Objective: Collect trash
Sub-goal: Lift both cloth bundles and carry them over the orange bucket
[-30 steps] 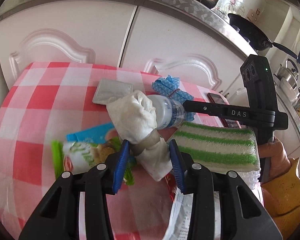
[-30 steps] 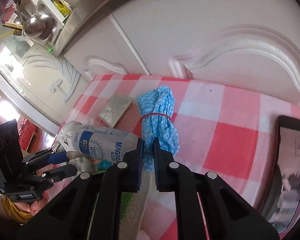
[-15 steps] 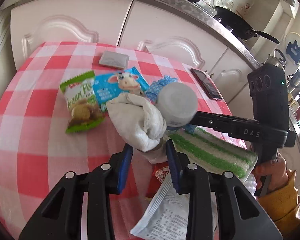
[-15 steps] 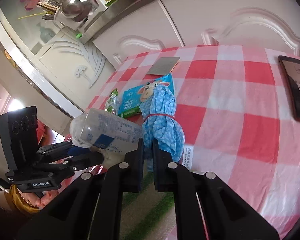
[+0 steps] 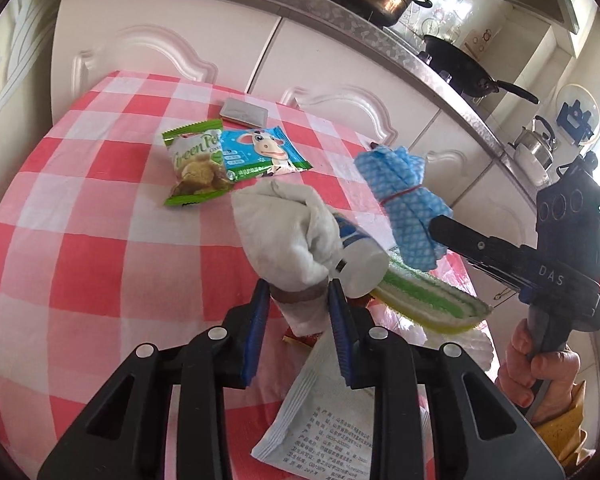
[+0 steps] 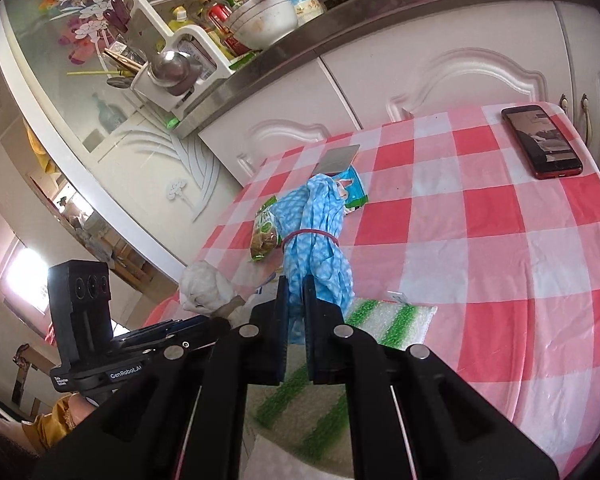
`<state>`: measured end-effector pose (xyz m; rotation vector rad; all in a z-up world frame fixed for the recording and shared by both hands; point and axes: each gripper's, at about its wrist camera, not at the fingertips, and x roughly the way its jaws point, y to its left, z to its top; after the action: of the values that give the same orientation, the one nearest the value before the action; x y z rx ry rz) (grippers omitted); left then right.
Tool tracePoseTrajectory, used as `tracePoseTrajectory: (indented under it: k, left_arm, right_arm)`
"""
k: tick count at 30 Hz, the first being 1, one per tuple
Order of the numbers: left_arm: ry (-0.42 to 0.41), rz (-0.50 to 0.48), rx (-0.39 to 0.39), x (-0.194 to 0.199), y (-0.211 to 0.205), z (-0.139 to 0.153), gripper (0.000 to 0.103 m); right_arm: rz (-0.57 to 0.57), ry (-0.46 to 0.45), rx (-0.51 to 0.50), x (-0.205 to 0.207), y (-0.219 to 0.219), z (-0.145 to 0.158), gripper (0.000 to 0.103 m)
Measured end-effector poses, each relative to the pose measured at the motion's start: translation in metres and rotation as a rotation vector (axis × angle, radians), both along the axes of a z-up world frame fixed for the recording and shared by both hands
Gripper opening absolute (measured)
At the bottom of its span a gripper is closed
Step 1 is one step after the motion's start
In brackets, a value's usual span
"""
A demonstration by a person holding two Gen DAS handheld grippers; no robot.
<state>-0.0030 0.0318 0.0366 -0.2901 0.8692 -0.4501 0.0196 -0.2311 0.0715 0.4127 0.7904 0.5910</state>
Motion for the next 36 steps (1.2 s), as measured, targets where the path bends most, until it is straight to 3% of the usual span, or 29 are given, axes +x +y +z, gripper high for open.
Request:
tracePoseTrajectory:
  k: [8,14,15,16,18,20,25,28,32,36]
  left_arm:
    - [-0.023,0.033,-0.018,-0.019,0.027,0.007,0.023]
    - [0.020,0.021,0.003,-0.025,0.037,-0.005,0.024]
    - [0.022,0.021,0.015,-0.026,0.038,-0.006,0.028]
    - [0.020,0.033,0.038,-0.027,0.039,-0.007,0.042]
    - [-0.007,0.045,0.072,-0.030,0.040,-0.006,0.052]
    - [-0.015,0.065,0.131,-0.030,0.040,-0.007,0.070]
    - [0.008,0.106,0.164,-0.027,0.046,-0.018,0.072]
    - [0.027,0.124,0.165,-0.019,0.048,-0.026,0.070]
    - [0.042,0.125,0.145,-0.010,0.045,-0.030,0.050]
    - [0.042,0.127,0.137,-0.010,0.045,-0.029,0.040]
  right_arm:
    - [-0.010,-0.043,0.046,-0.019,0.006,0.016,0.008]
    - [-0.011,-0.053,0.030,-0.033,0.019,0.023,0.008]
    - [-0.011,-0.057,0.028,-0.035,0.020,0.025,0.008]
    - [-0.013,-0.062,0.025,-0.038,0.022,0.027,0.008]
    - [-0.014,-0.072,0.024,-0.044,0.025,0.032,0.008]
    - [-0.012,-0.080,0.017,-0.048,0.028,0.036,0.008]
    - [-0.004,-0.089,0.007,-0.059,0.038,0.042,0.008]
    - [0.010,-0.093,-0.008,-0.064,0.047,0.043,0.008]
    - [0.017,-0.083,-0.014,-0.065,0.055,0.041,0.008]
    - [0.021,-0.073,-0.022,-0.067,0.063,0.039,0.008]
